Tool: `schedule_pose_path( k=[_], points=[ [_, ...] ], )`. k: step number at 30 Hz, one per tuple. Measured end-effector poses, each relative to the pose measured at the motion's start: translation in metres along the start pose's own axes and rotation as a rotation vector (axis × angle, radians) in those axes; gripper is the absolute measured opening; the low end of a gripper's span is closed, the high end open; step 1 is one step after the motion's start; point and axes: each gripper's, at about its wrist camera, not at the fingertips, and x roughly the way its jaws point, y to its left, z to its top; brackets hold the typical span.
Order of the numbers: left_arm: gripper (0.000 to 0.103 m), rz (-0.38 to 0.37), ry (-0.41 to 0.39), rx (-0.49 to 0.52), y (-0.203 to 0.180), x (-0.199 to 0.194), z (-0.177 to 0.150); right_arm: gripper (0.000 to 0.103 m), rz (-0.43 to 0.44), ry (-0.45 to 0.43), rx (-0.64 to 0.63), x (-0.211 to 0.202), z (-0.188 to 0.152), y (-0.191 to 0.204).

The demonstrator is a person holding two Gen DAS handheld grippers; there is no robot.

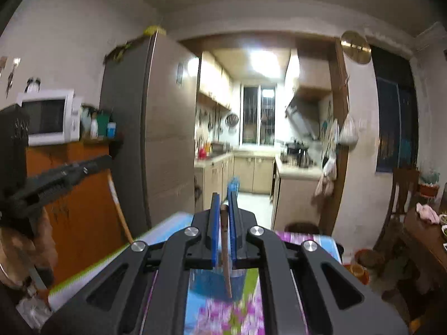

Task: Organize utensils
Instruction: 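Lift both held chopsticks and lower them into the blue mesh holder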

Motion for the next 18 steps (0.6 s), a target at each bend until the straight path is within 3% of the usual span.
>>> schedule_pose_path(
  k=[4,7,11,18],
  points=[
    [0.008,0.025,-0.07,0.02,-0.004,0.043,0.015,0.005,-0.009,-0.021,0.013,0.034,0.007,-0.011],
    [0.008,0.016,-0.074,-0.001,-0.001,0.076,0.01,0.005,-0.016,-0.012,0.04,0.062,0.0,-0.022],
    [0.008,0.023,-0.059,-0.025,0.006,0.11,-0.013,0.005,-0.014,0.029,0.081,0.095,-0.023,-0.031],
    [0.007,0.032,0.017,-0.028,0.014,0.148,-0.084,0.005,-0.013,0.135,0.087,0.137,-0.078,-0.023]
  ],
)
